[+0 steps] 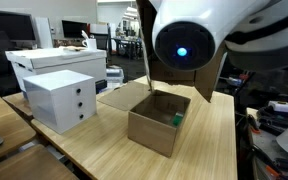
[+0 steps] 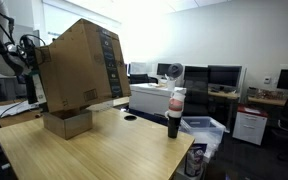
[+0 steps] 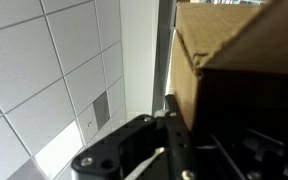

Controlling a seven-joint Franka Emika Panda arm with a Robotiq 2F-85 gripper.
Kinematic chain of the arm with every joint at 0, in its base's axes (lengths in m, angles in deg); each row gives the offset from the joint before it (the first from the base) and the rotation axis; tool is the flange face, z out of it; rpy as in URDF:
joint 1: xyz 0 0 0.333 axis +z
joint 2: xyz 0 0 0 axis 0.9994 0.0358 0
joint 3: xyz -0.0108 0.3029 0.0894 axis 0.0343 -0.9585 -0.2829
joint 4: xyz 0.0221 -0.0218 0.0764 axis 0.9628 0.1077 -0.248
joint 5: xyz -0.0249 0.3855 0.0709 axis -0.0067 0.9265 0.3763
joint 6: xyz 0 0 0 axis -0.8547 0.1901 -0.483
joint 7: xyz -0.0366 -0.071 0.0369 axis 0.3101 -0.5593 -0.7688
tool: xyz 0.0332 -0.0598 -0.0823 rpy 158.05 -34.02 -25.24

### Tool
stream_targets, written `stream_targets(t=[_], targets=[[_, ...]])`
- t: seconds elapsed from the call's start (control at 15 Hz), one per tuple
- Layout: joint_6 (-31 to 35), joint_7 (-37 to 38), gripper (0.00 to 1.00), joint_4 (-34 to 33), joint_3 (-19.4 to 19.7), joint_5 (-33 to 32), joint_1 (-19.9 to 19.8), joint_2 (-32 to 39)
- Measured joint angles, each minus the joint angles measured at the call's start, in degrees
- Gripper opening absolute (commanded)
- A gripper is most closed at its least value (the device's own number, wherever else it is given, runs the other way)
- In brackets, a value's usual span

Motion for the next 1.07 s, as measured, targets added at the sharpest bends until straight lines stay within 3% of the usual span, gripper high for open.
stream_targets(t=[1.07], targets=[[-1.0, -0.5, 0.06, 0.3, 0.2, -5.7, 1.2, 3.1]])
